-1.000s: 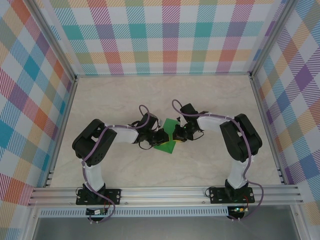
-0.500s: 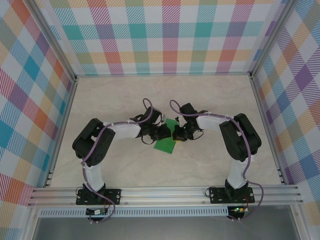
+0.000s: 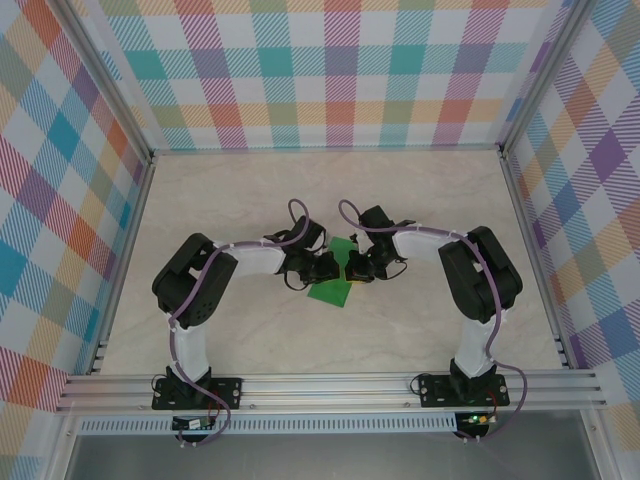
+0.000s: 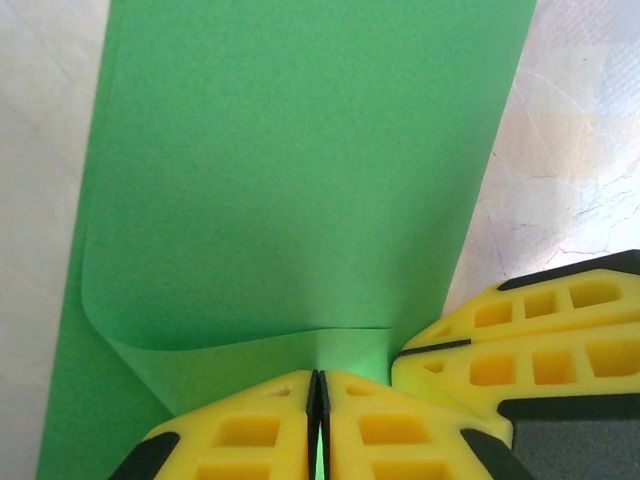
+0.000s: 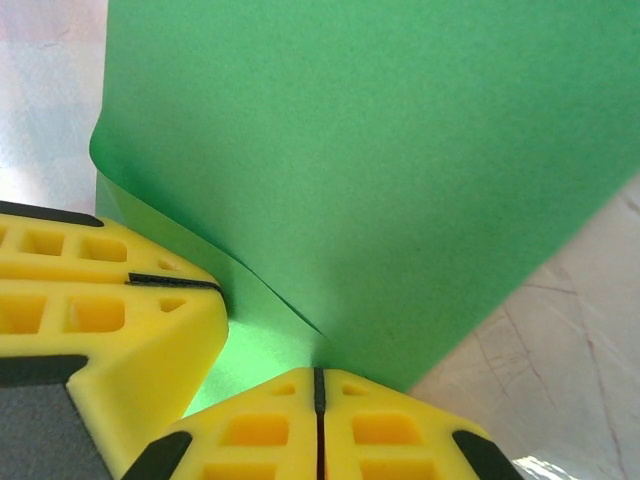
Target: Fold a paper plane with a square sheet of paper (pick it up from the middle)
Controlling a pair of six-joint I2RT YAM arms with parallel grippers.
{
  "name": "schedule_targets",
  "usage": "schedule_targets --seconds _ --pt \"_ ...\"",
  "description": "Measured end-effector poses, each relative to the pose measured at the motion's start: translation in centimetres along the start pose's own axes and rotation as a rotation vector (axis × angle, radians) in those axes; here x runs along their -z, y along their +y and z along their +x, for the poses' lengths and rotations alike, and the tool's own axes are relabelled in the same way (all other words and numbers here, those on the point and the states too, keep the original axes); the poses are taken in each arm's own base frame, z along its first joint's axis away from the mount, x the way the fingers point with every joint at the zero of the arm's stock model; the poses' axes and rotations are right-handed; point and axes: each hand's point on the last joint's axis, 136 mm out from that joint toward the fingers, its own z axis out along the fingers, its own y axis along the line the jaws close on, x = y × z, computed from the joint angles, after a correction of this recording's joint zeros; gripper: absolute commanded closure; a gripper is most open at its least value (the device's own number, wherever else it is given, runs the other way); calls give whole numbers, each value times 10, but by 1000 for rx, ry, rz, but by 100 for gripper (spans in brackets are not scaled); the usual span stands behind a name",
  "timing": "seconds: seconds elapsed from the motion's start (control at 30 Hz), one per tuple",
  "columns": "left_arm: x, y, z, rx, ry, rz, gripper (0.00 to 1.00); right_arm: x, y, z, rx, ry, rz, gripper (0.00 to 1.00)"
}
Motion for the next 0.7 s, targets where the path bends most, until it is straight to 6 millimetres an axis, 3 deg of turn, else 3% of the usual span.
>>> schedule_targets --seconds 0.7 --pt "22 36 -35 80 -39 -28 89 0 -1 0 12 1 -3 92"
